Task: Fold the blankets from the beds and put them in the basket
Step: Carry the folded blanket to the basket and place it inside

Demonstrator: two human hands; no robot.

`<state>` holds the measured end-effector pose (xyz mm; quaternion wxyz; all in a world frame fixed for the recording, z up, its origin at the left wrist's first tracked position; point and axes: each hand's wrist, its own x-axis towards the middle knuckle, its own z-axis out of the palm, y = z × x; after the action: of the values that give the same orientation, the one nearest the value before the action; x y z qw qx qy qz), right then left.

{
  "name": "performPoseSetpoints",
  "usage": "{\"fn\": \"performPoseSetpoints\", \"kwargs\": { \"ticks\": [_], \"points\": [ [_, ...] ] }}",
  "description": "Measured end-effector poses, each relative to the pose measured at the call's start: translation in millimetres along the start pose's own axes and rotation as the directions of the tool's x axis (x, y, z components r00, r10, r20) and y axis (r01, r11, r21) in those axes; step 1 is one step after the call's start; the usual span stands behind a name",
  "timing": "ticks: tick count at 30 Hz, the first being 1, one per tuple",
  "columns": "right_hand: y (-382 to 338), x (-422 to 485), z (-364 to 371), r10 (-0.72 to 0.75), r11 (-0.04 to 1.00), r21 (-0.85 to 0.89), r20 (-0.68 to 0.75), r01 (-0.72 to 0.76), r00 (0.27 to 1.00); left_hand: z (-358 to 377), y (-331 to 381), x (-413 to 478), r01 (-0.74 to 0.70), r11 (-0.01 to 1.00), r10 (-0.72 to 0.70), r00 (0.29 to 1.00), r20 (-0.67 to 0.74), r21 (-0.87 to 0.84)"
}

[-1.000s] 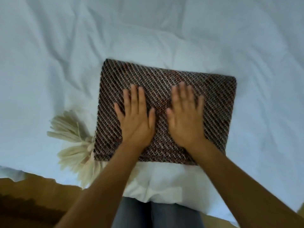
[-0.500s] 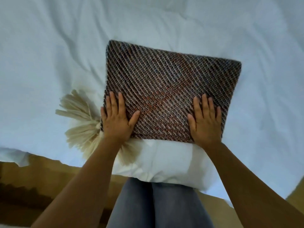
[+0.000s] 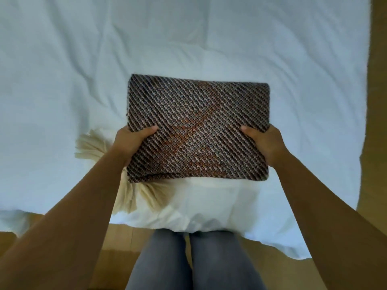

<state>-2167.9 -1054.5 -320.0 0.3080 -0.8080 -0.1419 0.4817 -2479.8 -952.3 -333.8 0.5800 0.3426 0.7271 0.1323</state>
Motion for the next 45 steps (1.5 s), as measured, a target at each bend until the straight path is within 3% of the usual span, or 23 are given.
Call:
{"fn": "performPoseSetpoints", "kwargs": {
  "ticks": [6, 10, 19, 24, 30, 41, 45],
  "points": [
    [20.0, -83.2, -15.6, -0.042, 0.998, 0.030, -0.159, 0.047, 0.986, 9.3, 2.6, -60.7, -0.187, 0.974, 0.177, 0.980, 0.090, 0.128],
    [63.0, -163.0, -47.7, -0.003, 0.994, 0.103, -0.336, 0.040, 0.942, 28.7, -2.0, -116.3, -0.329, 0.920, 0.280, 0.932, 0.232, 0.212],
    [167.4, -328.6, -146.1, 0.216, 0.921, 0.380, -0.688, 0.091, 0.692, 130.5, 2.0, -257.9, -0.625, 0.739, 0.347, 0.672, 0.654, 0.250],
    [244.6, -396.4, -190.7, 0.396, 0.829, 0.545, -0.733, 0.128, 0.554, 206.8, -21.4, -344.1, -0.704, 0.678, 0.223, 0.470, 0.854, 0.210],
    [343.7, -471.4, -252.5, 0.575, 0.725, 0.670, -0.718, 0.163, 0.392, 315.2, -80.9, -452.0, -0.765, 0.612, 0.048, 0.288, 0.956, 0.200],
    [488.4, -587.5, -350.7, 0.787, 0.550, 0.750, -0.613, 0.368, 0.072, 495.0, -211.8, -648.2, -0.854, 0.499, -0.243, 0.020, 0.970, 0.143],
    [527.1, -606.4, -385.9, 0.843, 0.479, 0.744, -0.538, 0.465, -0.007, 567.1, -249.9, -709.3, -0.887, 0.449, -0.346, -0.061, 0.936, 0.108]
  ]
}}
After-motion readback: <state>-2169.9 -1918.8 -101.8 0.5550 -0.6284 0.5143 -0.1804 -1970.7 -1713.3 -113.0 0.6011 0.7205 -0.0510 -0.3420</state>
